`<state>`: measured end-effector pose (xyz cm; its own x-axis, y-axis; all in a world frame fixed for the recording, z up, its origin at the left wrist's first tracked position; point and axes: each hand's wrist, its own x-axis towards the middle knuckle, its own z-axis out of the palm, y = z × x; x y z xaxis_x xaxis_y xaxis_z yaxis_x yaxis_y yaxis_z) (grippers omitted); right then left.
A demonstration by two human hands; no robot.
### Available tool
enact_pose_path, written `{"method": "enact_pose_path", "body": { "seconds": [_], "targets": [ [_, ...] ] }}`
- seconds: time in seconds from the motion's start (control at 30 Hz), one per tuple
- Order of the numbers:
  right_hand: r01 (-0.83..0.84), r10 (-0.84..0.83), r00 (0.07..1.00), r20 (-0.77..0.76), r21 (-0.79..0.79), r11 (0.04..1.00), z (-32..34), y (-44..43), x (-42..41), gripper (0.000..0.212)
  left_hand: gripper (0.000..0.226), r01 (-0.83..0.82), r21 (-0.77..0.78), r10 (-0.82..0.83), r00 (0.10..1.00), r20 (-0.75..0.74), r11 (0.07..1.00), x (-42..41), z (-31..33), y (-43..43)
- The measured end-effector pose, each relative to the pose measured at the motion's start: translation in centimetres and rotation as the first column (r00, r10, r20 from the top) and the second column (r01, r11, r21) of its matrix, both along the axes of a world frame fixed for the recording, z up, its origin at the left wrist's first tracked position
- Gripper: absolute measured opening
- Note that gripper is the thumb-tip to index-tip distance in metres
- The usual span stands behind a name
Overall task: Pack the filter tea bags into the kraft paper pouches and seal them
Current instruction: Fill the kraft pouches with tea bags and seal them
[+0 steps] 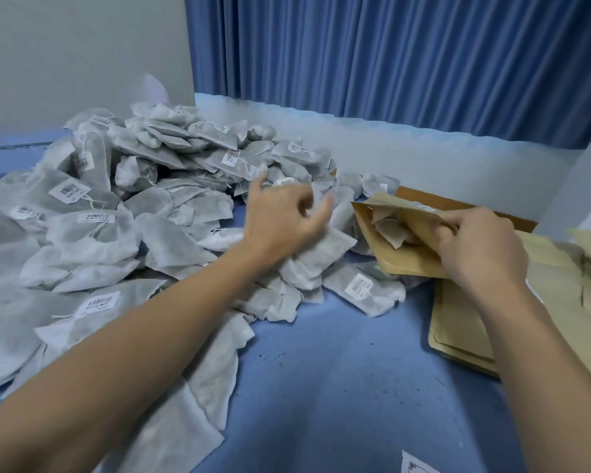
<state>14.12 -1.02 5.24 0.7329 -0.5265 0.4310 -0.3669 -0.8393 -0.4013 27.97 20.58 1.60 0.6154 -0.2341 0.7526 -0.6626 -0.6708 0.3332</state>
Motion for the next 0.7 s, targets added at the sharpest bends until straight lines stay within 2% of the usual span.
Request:
{"method": "enact_pose_path", "body": {
  "seconds": [0.03, 0.07, 0.1, 0.13, 0.17, 0.2, 0.23, 0.27, 0.33, 0.4, 0.47, 0.53, 0.57, 0.63, 0.7],
  "targets": [
    [0.004, -0.004, 1.000, 0.004, -0.004, 1.000, 0.0, -0.1, 0.0, 0.022, 0.039, -0.055, -0.140, 0.078, 0.984, 0.163, 0.989, 0.9, 0.9, -0.2],
    [0.011, -0.011, 1.000, 0.006, -0.010, 1.000, 0.1, -0.2, 0.1, 0.023, 0.028, -0.098, -0.207, 0.132, 0.978, 0.160, 0.973, 2.3, 1.7, -0.3],
    [0.020, -0.020, 1.000, 0.008, -0.017, 1.000, 0.1, -0.3, 0.1, 0.023, 0.030, -0.149, -0.180, 0.151, 0.989, -0.007, 0.972, 3.8, 2.3, -0.5],
    [0.028, -0.028, 1.000, 0.009, -0.024, 0.999, 0.0, -0.5, 0.2, 0.022, 0.049, -0.178, -0.059, 0.157, 0.953, -0.260, 0.982, 5.3, 2.3, -0.8],
    [0.037, -0.036, 0.999, 0.011, -0.028, 0.999, 0.0, -0.6, 0.1, 0.022, 0.072, -0.128, 0.065, 0.143, 0.848, -0.511, 0.990, 6.6, 1.5, -1.3],
    [0.044, -0.043, 0.999, 0.016, -0.026, 0.999, 0.0, -0.6, 0.1, 0.021, 0.092, -0.036, 0.126, 0.112, 0.725, -0.679, 0.991, 7.3, 0.5, -1.8],
    [0.047, -0.047, 0.999, 0.024, -0.022, 0.999, 0.0, -0.7, 0.0, 0.021, 0.103, 0.023, 0.177, 0.121, 0.642, -0.757, 0.984, 7.4, -0.7, -2.3],
    [0.046, -0.046, 0.998, 0.033, -0.020, 0.999, 0.0, -0.8, 0.0, 0.022, 0.107, 0.031, 0.230, 0.162, 0.616, -0.771, 0.973, 7.3, -1.9, -2.8],
    [0.047, -0.046, 0.998, 0.051, -0.025, 0.999, 0.2, -0.9, -0.2, 0.022, 0.108, 0.006, 0.289, 0.217, 0.647, -0.731, 0.957, 6.8, -3.0, -3.7],
    [0.061, -0.059, 0.997, 0.055, -0.035, 0.998, 0.8, -1.0, -0.5, 0.024, 0.102, 0.097, 0.239, 0.110, 0.685, -0.720, 0.966, 5.6, -2.7, -4.9],
    [0.070, -0.065, 0.994, 0.087, -0.051, 0.996, 1.6, -1.0, -1.3, 0.029, 0.082, 0.231, 0.178, -0.036, 0.700, -0.713, 0.957, 3.4, -2.1, -6.3],
    [0.084, -0.070, 0.989, 0.128, -0.113, 0.990, 2.4, -0.8, -2.2, 0.031, 0.050, 0.277, 0.133, -0.113, 0.718, -0.687, 0.952, 1.1, -1.9, -7.6],
    [0.097, -0.076, 0.987, 0.142, -0.150, 0.984, 2.7, -0.9, -2.8, 0.030, 0.035, 0.263, 0.119, -0.122, 0.743, -0.658, 0.957, 0.0, -1.8, -8.1],
    [0.122, -0.089, 0.982, 0.164, -0.198, 0.973, 2.9, -1.1, -3.9, 0.027, 0.021, 0.159, 0.090, -0.080, 0.821, -0.566, 0.983, -1.9, -1.1, -8.5],
    [0.142, -0.107, 0.982, 0.158, -0.231, 0.963, 2.9, -1.4, -5.1, 0.026, 0.012, 0.015, -0.026, -0.025, 0.903, -0.430, 1.000, -3.5, 0.0, -8.3]
  ]
}}
